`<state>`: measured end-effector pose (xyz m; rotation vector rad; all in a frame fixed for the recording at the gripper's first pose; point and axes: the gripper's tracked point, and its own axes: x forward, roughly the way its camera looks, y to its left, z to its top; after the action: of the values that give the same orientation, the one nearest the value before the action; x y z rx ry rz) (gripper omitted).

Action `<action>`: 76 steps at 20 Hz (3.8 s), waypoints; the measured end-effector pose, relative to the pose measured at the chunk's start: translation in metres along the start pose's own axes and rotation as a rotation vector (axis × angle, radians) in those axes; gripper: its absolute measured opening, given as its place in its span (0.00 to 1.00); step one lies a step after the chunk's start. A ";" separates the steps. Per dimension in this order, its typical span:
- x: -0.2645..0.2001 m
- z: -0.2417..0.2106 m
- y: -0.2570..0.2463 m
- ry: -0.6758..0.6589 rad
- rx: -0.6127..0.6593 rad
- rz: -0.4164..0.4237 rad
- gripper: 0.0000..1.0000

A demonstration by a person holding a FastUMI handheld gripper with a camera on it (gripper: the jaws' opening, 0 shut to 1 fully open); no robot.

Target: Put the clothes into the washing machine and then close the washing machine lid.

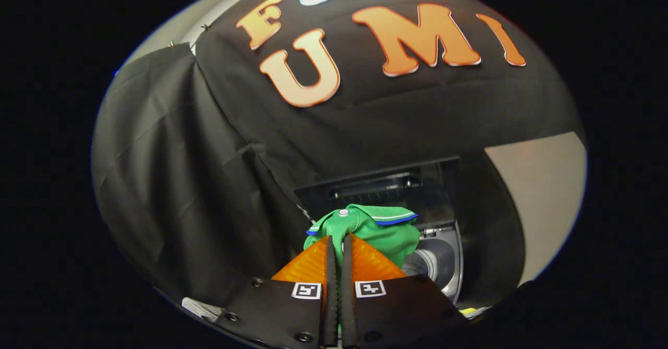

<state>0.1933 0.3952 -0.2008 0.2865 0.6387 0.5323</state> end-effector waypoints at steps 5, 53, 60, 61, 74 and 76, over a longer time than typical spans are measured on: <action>0.083 -0.056 -0.034 0.096 0.060 -0.063 0.10; 0.122 -0.007 -0.064 0.030 -0.157 -0.242 0.99; 0.119 0.118 -0.031 -0.126 -0.213 -0.232 0.98; 0.127 0.126 -0.033 -0.128 -0.212 -0.234 0.98; 0.176 0.117 -0.068 -0.069 -0.159 -0.320 1.00; 0.160 0.107 -0.063 -0.077 -0.165 -0.324 1.00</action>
<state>0.3931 0.4217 -0.2226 0.0451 0.5492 0.2594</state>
